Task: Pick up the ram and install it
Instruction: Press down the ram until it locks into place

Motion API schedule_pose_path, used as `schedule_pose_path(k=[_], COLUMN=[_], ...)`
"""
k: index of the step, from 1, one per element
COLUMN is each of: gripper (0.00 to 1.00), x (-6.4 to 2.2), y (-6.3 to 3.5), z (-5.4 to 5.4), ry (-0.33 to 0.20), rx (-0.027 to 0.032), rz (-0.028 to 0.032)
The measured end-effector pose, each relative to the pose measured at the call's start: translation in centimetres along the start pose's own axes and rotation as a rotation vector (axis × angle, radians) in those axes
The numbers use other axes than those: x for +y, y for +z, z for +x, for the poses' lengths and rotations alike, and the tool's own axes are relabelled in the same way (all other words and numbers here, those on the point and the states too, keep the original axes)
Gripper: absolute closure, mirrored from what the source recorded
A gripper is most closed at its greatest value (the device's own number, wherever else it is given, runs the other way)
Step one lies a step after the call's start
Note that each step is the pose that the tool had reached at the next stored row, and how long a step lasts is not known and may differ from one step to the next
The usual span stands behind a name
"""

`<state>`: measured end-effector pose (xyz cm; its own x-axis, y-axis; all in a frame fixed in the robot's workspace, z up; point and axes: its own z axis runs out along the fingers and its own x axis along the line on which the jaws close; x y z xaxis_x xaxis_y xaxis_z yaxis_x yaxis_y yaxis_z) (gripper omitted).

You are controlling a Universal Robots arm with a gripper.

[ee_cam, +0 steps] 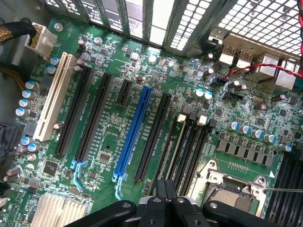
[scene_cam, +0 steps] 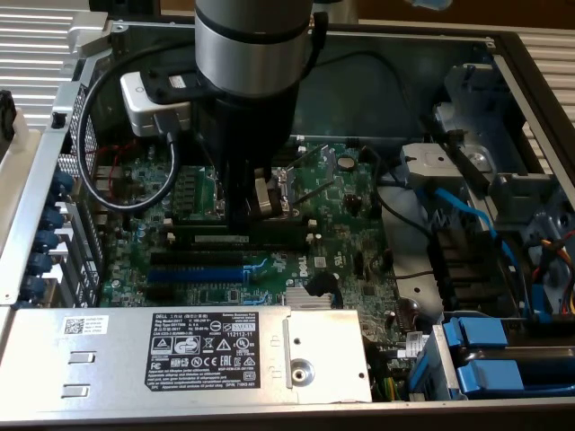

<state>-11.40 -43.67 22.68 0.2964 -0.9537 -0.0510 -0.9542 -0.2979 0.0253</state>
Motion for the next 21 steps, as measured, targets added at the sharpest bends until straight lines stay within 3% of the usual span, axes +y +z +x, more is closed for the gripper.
schedule_pose_path(k=[10,17,21], gripper=[0.89,0.89,0.89], x=[0.0,0.05,0.05], y=[-0.15,-1.91,-2.28], z=[0.0,-0.1,-0.1], ry=[0.0,-0.001,-0.001], rx=[-0.0038,-0.008,-0.0092], rz=[0.0018,0.0027,0.003])
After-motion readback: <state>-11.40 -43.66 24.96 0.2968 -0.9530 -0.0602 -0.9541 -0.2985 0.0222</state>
